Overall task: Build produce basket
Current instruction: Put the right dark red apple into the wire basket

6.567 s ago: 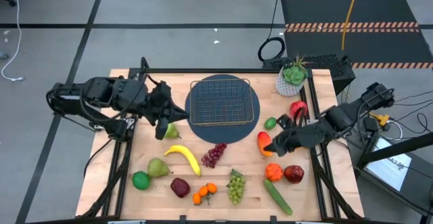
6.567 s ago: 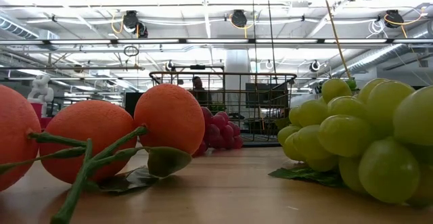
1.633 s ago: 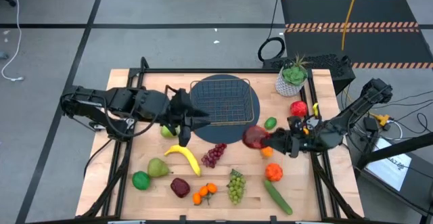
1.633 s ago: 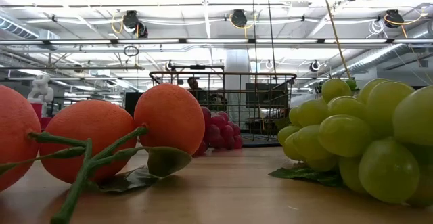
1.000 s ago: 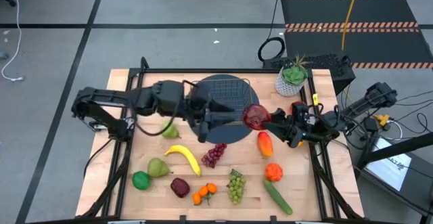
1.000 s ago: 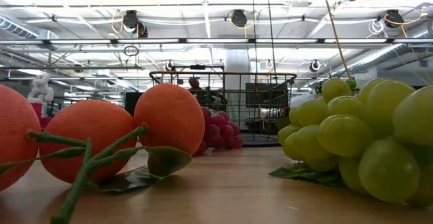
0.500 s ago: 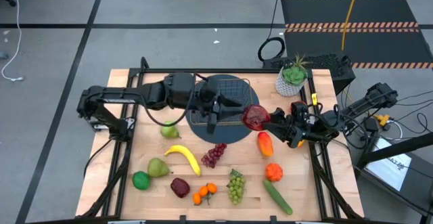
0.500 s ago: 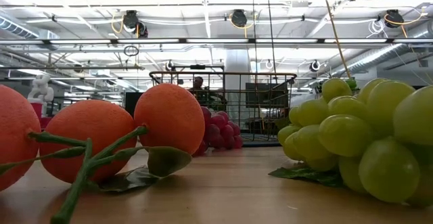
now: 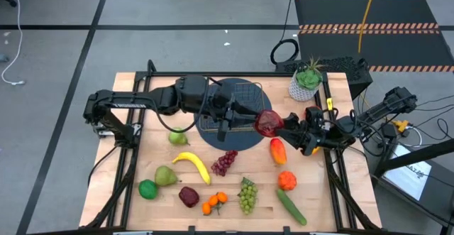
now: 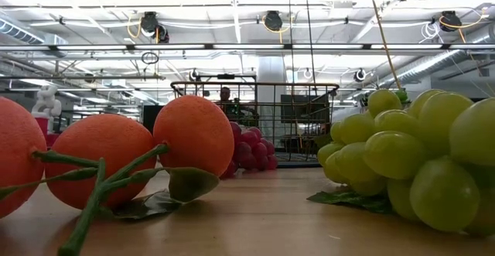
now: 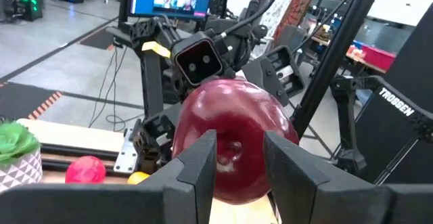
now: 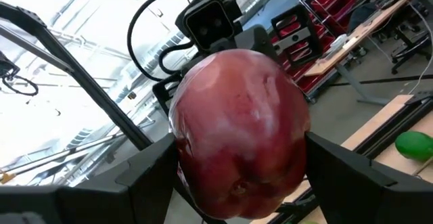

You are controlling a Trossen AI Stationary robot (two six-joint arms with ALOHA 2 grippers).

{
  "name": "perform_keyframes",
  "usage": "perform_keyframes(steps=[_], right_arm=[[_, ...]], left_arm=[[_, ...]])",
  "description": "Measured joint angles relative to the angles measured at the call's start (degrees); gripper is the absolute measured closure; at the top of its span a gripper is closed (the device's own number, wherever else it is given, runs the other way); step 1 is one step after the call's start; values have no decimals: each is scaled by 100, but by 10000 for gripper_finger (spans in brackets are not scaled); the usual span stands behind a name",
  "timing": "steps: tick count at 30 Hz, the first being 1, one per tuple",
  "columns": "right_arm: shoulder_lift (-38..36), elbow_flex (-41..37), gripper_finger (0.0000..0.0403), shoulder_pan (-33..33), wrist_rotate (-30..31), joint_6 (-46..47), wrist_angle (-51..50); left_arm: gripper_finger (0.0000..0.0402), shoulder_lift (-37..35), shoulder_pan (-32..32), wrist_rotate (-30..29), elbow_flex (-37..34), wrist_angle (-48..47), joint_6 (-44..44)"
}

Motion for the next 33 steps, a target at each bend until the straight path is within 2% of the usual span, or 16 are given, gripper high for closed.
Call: perform_keyframes(steps=[10,21,27,33], right_arm=[[0,2,119,0,1,0,-2],[2,2,119,2,-21,-18,10],[2,2,117,2,24,-114,-6],[0,2,87,0,350,-204,9]], left_arm=[[286,4,2,2,0,-18,78],[392,15,7,83,-2,-75,116],[385,13,76,83,-2,-182,76],[394,-33,266,68,-2,-294,-34]])
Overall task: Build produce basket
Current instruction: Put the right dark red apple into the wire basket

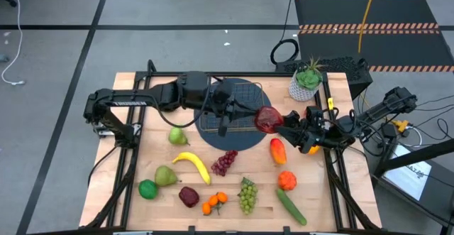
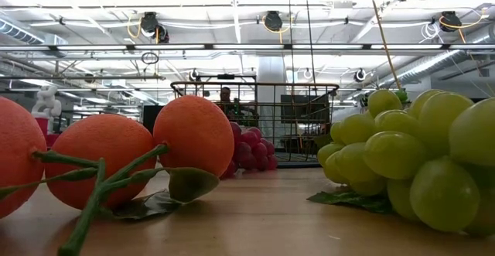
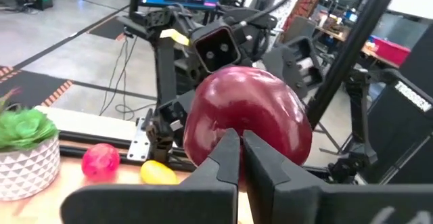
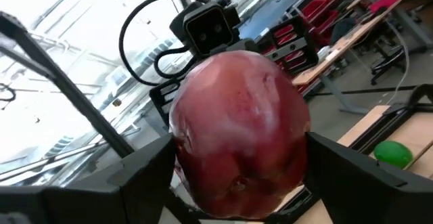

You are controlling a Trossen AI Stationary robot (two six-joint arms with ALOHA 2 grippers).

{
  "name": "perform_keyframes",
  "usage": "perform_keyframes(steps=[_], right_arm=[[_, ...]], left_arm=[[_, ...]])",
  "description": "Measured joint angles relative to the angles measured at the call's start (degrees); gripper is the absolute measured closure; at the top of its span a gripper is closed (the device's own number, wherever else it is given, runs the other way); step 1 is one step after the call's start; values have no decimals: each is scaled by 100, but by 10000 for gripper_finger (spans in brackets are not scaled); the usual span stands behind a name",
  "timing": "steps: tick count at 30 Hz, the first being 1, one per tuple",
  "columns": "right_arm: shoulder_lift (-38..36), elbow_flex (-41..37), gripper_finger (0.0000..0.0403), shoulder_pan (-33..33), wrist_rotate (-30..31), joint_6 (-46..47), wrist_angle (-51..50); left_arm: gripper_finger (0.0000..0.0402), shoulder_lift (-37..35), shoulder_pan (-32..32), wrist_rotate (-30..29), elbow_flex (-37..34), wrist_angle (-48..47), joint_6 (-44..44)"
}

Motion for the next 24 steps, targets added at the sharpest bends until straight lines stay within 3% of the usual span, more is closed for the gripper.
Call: perform_keyframes(steps=[5,13,24], right_arm=[[-4,0,62,4,130,-131,-44],[-155,2,62,11,569,70,-859],[-565,4,87,13,550,1480,-2745]], left_arm=[[397,-105,221,-25,-4,-103,-74],[398,-403,626,-120,-1,-567,-55],[398,-566,1258,-495,-4,-1848,-78]])
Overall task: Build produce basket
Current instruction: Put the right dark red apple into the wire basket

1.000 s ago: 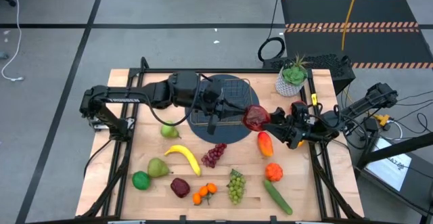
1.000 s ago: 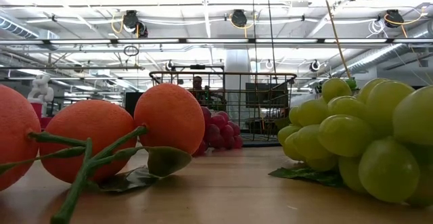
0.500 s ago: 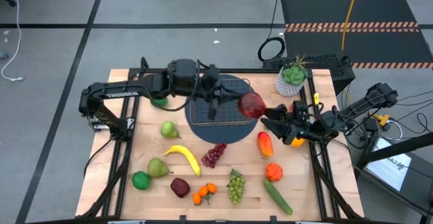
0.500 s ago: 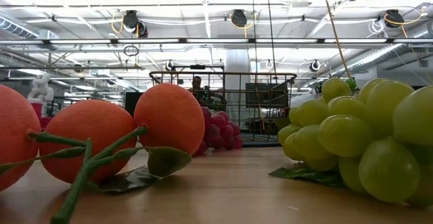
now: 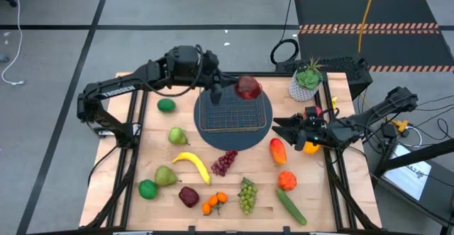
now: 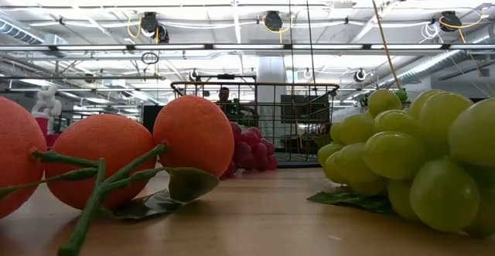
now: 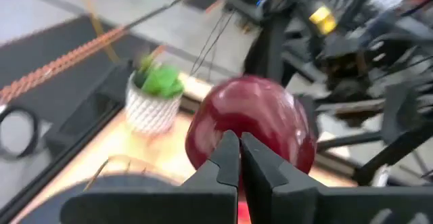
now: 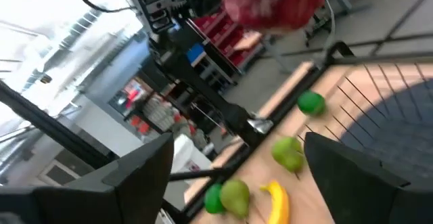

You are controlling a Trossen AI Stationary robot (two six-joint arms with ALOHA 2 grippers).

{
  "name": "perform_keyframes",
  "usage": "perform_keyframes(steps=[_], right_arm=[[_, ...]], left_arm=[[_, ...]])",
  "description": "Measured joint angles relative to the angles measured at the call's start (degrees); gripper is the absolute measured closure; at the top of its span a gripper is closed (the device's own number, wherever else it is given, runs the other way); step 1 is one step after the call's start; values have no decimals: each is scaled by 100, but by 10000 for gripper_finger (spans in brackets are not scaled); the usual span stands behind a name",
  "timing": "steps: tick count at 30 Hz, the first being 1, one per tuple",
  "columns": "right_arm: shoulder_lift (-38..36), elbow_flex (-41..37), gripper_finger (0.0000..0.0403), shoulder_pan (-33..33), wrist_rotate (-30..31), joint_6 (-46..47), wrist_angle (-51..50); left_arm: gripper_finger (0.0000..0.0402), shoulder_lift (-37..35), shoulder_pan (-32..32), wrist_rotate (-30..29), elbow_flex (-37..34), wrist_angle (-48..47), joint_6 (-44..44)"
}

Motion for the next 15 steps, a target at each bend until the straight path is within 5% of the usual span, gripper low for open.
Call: perform_keyframes(steps=[8,15], right_arm=[[-241,0,165,0,-82,738,-1464],[-389,0,253,0,-739,1485,-2813]], left_arm=[[397,71,302,1,0,-1352,-4],[395,221,478,2,-50,-2141,13]])
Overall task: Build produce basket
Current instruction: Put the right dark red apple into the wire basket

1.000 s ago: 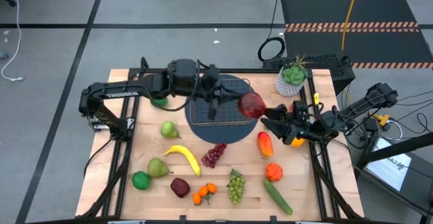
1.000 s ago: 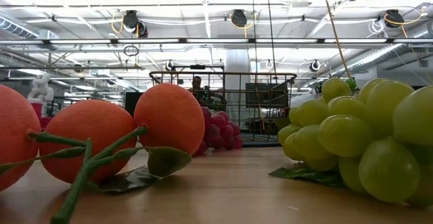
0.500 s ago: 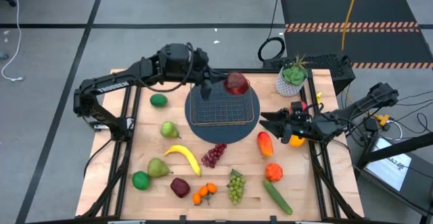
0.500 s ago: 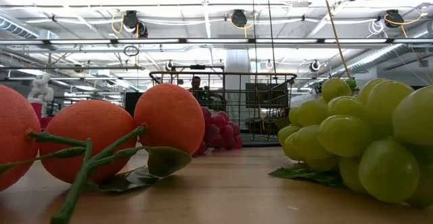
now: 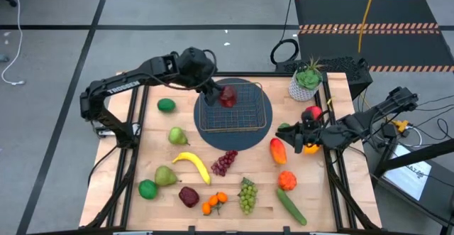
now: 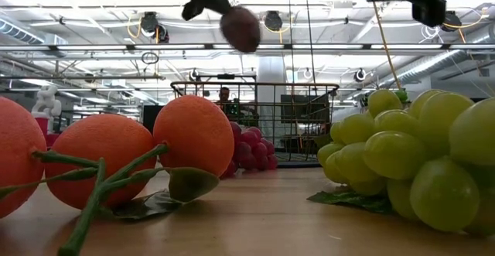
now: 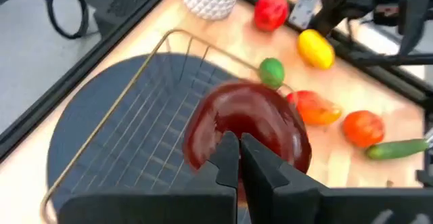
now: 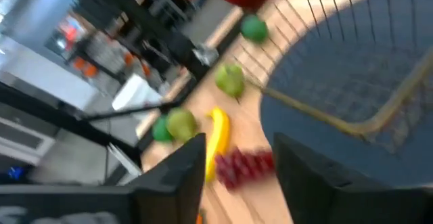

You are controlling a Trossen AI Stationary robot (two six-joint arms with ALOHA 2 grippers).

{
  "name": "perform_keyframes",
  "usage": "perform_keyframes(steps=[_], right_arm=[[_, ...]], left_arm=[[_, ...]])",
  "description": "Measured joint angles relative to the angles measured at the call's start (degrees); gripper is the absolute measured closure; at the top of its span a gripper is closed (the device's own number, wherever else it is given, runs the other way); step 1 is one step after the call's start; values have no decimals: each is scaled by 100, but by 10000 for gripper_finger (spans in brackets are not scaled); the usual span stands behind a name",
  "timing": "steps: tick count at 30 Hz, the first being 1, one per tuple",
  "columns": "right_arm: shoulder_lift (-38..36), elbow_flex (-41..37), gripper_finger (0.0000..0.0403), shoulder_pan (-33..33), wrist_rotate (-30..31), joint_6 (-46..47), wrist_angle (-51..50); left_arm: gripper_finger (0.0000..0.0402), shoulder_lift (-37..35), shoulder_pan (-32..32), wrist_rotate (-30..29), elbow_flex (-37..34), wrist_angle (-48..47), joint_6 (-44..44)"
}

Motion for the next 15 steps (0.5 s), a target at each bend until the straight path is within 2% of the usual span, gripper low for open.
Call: perform_keyframes(steps=[11,15], right_arm=[[-153,-2,368,1,-1792,999,-1768],[-137,-2,397,0,-2183,1154,-2289]], left_arm=[[394,253,50,-77,-651,179,15],[398,324,78,-90,-818,183,7]])
